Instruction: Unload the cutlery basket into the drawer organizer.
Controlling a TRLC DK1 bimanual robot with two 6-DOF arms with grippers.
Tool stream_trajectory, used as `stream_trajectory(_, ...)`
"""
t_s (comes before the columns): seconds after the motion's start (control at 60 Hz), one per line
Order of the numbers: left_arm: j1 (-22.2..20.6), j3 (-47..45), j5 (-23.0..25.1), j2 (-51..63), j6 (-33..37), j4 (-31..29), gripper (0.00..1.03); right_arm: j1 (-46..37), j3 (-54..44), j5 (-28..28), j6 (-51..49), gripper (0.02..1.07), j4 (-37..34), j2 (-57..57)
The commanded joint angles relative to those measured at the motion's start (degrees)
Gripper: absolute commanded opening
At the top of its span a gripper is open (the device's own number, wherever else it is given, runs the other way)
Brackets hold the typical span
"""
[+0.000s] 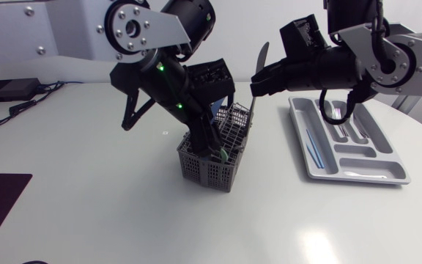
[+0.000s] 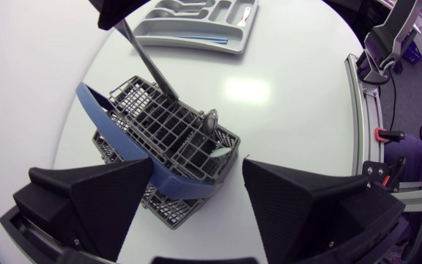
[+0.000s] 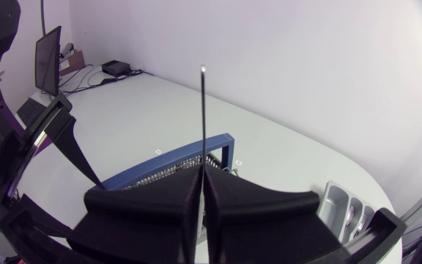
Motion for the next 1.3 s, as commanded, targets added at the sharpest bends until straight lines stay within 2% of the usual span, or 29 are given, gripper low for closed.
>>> stream_trajectory(0.0, -0.38, 1.08, -0.31, 1.29, 0.35, -0.57, 0.98, -0.56, -1.31, -0.56, -0.91, 0.09, -0.68, -2.31)
stream_trajectory(0.183, -0.73, 0.64, -0.31, 0.68, 0.35, -0.57, 0.98, -2.14, -1.05, -0.74, -1.61, 0.09, -4.46, -6.27)
stream_trajectory(0.333, -1.17, 0.02, -0.31, -0.29, 0.35, -0.48, 0.98, -7.06, -1.13, -1.79, -3.46, 0.09, -9.3, -10.31)
stream_trajectory(0.717, -3.02, -1.47, -0.31, -2.84, 0.0, -0.31, 0.98, -29.56, -3.59, -12.51, -10.66, 0.09, -15.98, -13.91)
stream_trajectory(1.017, -4.25, -2.44, -0.31, -3.72, 0.0, -0.31, 0.98, -43.1, -2.45, -15.59, -15.5, 0.09, -16.86, -9.34)
stream_trajectory(1.283, -4.86, -3.41, -0.31, -4.69, 0.0, -0.22, 0.98, -48.37, 1.24, -15.94, -17.78, 0.09, -16.86, -3.01)
